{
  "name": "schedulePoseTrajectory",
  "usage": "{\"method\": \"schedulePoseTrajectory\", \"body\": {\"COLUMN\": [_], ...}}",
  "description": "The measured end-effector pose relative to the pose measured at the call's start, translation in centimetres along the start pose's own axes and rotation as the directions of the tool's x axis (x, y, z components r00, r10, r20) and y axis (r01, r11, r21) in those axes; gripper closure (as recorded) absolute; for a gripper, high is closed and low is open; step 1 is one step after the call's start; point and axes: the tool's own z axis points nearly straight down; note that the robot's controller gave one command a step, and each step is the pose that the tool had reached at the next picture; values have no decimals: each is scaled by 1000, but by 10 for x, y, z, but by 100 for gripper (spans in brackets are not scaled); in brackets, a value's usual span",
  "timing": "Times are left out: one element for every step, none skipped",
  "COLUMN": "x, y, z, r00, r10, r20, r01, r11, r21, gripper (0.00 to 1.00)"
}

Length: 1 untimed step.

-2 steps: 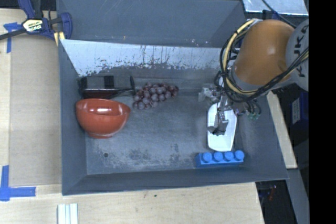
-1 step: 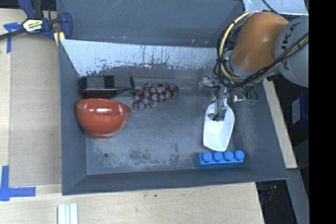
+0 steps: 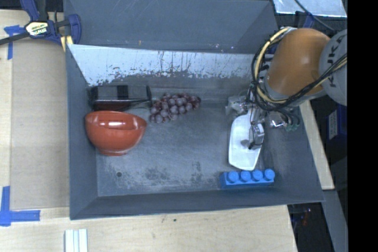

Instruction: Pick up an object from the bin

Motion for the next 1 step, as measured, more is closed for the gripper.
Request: {"method": "schedulePoseTrajectory", "body": {"x": [-31], "y": [-4], "z": [-14], "r00": [986], "r10": [168], "r20": [6], "r01": [-168], "r11": [986], "r21": [1], "gripper": [0]}}
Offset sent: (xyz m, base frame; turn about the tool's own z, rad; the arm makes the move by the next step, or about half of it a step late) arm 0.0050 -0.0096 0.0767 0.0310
